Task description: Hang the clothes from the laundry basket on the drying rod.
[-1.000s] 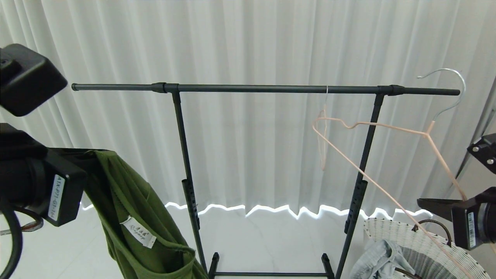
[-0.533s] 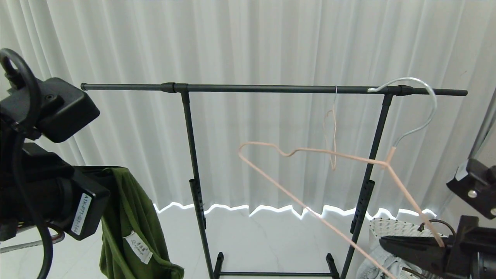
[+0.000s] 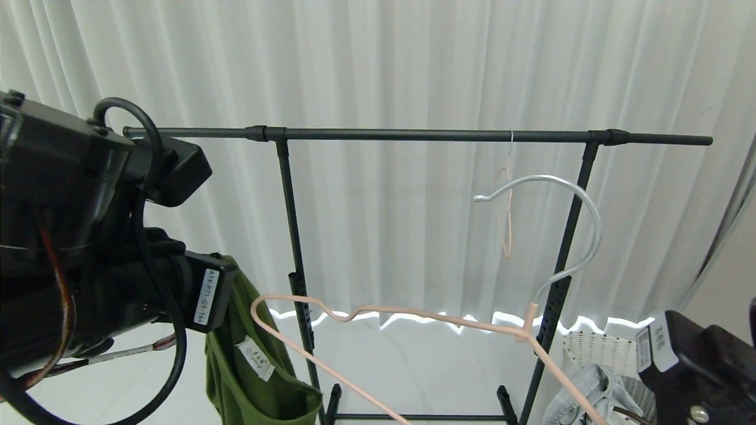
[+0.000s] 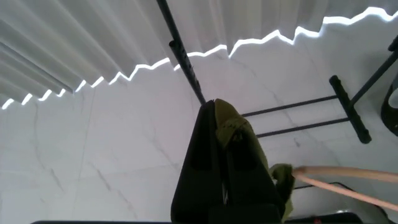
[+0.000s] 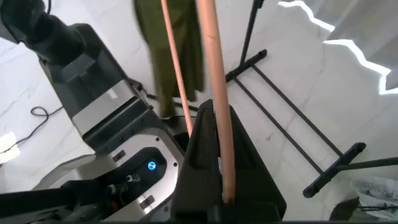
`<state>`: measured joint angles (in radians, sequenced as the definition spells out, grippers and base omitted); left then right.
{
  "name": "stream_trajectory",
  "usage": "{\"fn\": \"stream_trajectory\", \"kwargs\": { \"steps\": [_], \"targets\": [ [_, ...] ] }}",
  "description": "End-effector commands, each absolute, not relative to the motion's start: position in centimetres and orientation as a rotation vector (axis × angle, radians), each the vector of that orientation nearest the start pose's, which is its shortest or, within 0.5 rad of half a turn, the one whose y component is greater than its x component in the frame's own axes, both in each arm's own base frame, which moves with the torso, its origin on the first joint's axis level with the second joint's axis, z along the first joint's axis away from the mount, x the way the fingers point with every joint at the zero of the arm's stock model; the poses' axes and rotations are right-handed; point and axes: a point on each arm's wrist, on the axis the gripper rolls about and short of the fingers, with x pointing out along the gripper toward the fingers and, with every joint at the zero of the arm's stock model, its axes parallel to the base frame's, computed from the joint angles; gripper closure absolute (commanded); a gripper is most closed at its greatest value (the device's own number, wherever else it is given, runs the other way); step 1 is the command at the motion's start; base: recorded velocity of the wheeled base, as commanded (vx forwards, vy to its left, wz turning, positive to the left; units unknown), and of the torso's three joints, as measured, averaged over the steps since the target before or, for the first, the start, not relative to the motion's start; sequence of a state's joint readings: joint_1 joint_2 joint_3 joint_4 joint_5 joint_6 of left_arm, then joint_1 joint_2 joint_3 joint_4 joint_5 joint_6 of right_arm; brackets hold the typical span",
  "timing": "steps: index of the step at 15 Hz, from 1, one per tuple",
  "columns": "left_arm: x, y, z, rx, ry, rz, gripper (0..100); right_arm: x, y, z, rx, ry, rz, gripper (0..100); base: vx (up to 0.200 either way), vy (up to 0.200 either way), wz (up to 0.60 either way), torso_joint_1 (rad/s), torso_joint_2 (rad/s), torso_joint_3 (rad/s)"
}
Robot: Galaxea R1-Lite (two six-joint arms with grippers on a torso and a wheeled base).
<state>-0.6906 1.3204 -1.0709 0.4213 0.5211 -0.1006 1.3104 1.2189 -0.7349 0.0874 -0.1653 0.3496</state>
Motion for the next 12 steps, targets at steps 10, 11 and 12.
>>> {"fn": "stream_trajectory", "kwargs": {
  "steps": [10,11,12],
  "targets": [
    [16.7,-12.5,26.4,0.263,0.555,-0.134,100,7.3,20.8,19.4,-0.021,0.651,0.945,100,0.0,0.0,0.0,0.0,0.0,0.0],
    [16.7,-12.5,26.4,0.263,0.555,-0.134,100,7.6,21.1,19.2,-0.017,0.649,0.935,100,0.0,0.0,0.0,0.0,0.0,0.0],
    [16.6,-12.4,26.3,0.263,0.555,-0.134,100,7.9,21.4,19.3,-0.008,0.643,0.933,100,0.0,0.0,0.0,0.0,0.0,0.0]
  ]
}}
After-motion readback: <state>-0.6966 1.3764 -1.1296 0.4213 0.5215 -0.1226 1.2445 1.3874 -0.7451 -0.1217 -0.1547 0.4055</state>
